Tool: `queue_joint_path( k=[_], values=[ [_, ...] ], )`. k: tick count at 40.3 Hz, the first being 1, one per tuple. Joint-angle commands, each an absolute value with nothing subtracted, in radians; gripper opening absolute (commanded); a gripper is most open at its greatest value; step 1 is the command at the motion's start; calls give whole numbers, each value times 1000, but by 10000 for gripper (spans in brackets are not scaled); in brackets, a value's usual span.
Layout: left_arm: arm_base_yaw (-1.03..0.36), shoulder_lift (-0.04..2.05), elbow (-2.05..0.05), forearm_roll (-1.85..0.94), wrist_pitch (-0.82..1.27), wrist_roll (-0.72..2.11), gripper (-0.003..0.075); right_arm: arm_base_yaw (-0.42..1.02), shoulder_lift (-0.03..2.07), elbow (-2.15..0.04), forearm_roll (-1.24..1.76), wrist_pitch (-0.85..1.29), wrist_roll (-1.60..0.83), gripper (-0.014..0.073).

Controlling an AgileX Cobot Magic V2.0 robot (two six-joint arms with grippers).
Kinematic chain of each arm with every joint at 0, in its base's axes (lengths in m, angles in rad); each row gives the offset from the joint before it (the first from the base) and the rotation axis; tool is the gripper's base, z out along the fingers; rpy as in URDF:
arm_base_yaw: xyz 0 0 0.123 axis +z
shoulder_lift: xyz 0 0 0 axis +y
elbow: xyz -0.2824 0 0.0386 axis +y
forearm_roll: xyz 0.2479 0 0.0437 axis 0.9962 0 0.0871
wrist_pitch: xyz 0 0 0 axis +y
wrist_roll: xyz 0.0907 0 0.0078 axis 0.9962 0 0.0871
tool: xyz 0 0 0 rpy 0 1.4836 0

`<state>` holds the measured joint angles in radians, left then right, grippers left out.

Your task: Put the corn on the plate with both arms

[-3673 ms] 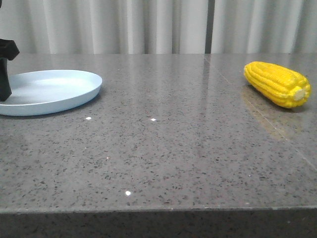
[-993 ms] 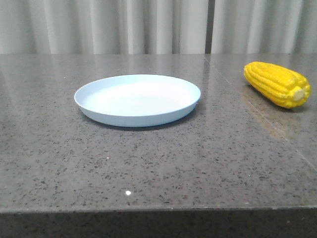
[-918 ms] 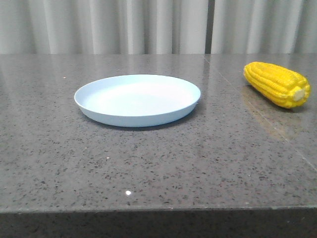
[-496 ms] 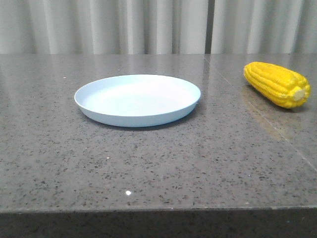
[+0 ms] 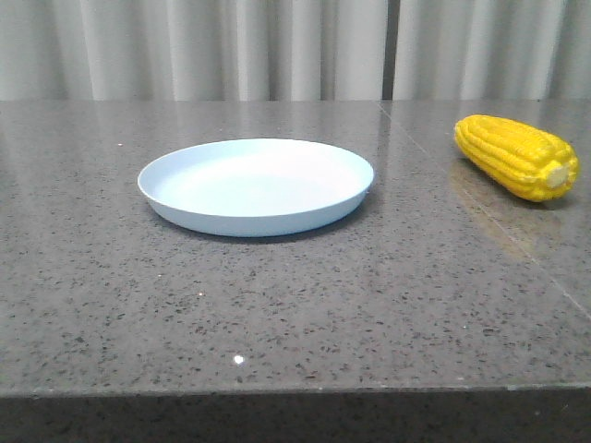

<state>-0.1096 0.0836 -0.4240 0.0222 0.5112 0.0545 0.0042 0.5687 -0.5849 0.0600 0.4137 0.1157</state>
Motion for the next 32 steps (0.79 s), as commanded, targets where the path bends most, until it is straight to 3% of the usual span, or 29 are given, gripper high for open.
queue_joint_path(
  k=[1, 18, 32],
  values=[
    [-117, 95, -450, 21, 431, 52, -20, 1, 672, -681, 70, 403, 110, 662],
    [-117, 95, -450, 21, 431, 52, -20, 150, 1248, -1085, 87, 622, 111, 662],
    [-117, 95, -450, 21, 429, 52, -20, 154, 1626, -1336, 124, 786, 110, 662]
  ],
)
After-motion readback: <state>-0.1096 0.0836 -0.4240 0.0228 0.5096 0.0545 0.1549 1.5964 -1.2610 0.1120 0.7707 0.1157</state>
